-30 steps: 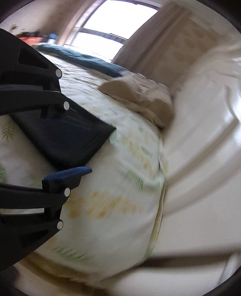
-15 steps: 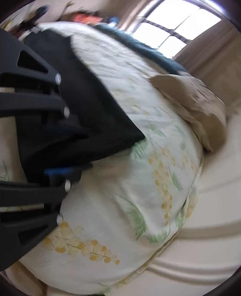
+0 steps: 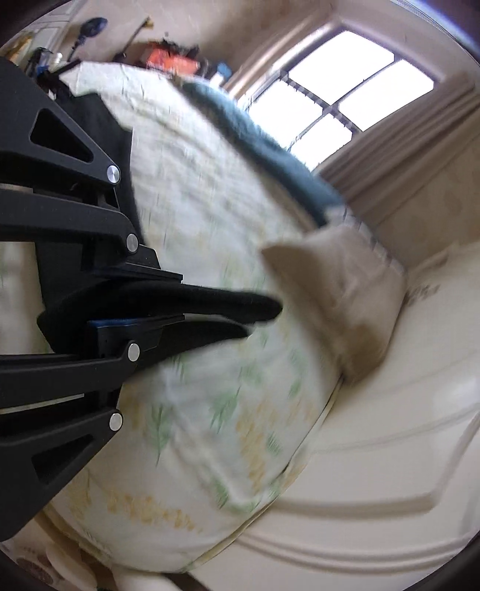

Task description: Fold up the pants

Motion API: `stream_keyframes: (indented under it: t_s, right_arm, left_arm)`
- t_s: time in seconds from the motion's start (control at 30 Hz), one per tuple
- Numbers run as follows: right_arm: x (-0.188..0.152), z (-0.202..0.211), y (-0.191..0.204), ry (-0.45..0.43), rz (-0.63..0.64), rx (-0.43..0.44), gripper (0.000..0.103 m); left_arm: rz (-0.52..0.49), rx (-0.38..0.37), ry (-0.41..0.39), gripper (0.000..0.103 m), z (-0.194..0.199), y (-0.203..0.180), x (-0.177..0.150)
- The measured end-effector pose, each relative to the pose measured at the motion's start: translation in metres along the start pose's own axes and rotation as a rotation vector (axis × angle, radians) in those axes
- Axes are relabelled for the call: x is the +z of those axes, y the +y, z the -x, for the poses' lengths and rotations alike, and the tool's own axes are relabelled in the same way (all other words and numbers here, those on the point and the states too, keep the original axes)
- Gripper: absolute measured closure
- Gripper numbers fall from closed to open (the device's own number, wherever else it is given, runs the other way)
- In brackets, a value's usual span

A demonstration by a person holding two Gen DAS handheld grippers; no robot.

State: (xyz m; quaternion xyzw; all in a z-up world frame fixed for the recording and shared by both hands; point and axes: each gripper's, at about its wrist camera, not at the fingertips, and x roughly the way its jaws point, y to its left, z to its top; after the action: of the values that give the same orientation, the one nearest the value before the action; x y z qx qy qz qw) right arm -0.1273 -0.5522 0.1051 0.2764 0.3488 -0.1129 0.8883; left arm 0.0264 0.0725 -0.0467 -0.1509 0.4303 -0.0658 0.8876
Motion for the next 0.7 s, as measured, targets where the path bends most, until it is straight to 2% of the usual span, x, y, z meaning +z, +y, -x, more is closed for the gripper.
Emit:
stream_keyframes:
  t_s: [0.23,0.37,0.5,0.7]
  right_arm:
    - [-0.013,0.001,0.099,-0.02,0.128,0.127,0.088]
    - [-0.018,-0.021,0.121,0.007,0.172,0.105,0.088]
    - [-0.007,-0.04,0.084,0.033,0.126,-0.028,0.088]
    - [0.007,-0.05,-0.03,0.099,-0.018,-0.218,0.088]
  left_arm:
    - [0.007,-0.016,-0.013,0.003,0.002,0.002,-0.001]
    - [0.051,-0.041,-0.012,0.003,0.003,0.007,0.001]
    - [0.071,-0.069,-0.007,0.003,0.004,0.01,0.002]
    - [0.054,-0.07,-0.012,0.003,0.004,0.009,0.001]
